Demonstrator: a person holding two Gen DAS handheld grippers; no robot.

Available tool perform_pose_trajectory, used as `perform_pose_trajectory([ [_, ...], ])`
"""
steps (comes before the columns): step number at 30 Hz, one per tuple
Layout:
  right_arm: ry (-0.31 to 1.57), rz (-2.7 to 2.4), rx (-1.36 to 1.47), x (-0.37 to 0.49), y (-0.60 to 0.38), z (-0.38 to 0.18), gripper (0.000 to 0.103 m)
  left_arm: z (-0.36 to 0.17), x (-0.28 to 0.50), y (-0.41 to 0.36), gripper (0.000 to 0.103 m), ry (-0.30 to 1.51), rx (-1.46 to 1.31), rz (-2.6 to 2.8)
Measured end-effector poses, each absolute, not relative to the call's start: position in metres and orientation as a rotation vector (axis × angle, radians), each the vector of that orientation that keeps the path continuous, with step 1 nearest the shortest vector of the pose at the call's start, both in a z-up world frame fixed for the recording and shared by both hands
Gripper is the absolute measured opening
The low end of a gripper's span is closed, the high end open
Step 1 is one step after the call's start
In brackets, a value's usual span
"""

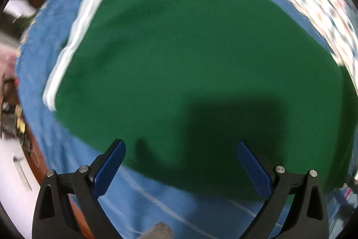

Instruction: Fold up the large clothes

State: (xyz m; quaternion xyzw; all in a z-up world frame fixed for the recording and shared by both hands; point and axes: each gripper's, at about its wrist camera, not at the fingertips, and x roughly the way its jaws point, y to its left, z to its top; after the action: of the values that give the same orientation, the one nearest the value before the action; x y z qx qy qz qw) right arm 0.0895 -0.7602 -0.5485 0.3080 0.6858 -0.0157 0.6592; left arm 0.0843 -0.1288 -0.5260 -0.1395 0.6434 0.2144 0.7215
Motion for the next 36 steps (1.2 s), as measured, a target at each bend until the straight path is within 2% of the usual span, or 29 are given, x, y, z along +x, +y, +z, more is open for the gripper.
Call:
perform_pose_trajectory([
  [5,1.523,-0.097,0.98,0.056,-0.762,-0.598,0.062,-0.553,0.108,-0.181,0.103,1.431,-0.142,0.406],
  [10,1.498,-0.115,1.073,0.053,-0.746,-0.632,0.061,-0.566,0.116,-0.192,0.103,1.421,-0.075,0.395],
  [11,1.491,-0.131,1.088,0.053,-0.744,-0.633,0.046,-0.566,0.115,-0.192,0.103,1.417,-0.075,0.388],
  [12,1.505,-0.152,1.053,0.053,-0.74,-0.635,0.021,-0.566,0.114,-0.193,0.103,1.414,-0.073,0.379],
  [15,1.478,-0.198,0.993,0.05,-0.745,-0.628,0.012,-0.567,0.109,-0.19,0.103,1.413,-0.076,0.359],
  [20,1.562,-0.167,0.828,0.068,-0.732,-0.621,0.015,-0.563,0.111,-0.187,0.103,1.423,-0.088,0.357],
  [22,1.562,-0.147,0.774,0.073,-0.73,-0.598,0.026,-0.563,0.108,-0.186,0.103,1.42,-0.099,0.351],
  [24,1.498,-0.18,0.707,0.072,-0.737,-0.57,0.053,-0.564,0.112,-0.179,0.103,1.413,-0.105,0.347],
  [26,1.439,-0.229,0.648,0.076,-0.745,-0.554,0.069,-0.564,0.112,-0.178,0.103,1.408,-0.106,0.35],
  [28,1.43,-0.246,0.618,0.086,-0.749,-0.56,0.069,-0.564,0.112,-0.178,0.103,1.403,-0.108,0.357],
  [31,1.526,-0.218,0.63,0.097,-0.746,-0.606,0.069,-0.564,0.111,-0.183,0.103,1.4,-0.111,0.353],
  [32,1.55,-0.212,0.586,0.101,-0.738,-0.615,0.062,-0.564,0.109,-0.185,0.103,1.4,-0.111,0.35],
  [33,1.548,-0.205,0.534,0.104,-0.731,-0.616,0.052,-0.564,0.109,-0.186,0.103,1.399,-0.111,0.347],
  [36,1.543,-0.159,0.321,0.11,-0.701,-0.607,0.033,-0.562,0.102,-0.186,0.103,1.397,-0.108,0.336],
])
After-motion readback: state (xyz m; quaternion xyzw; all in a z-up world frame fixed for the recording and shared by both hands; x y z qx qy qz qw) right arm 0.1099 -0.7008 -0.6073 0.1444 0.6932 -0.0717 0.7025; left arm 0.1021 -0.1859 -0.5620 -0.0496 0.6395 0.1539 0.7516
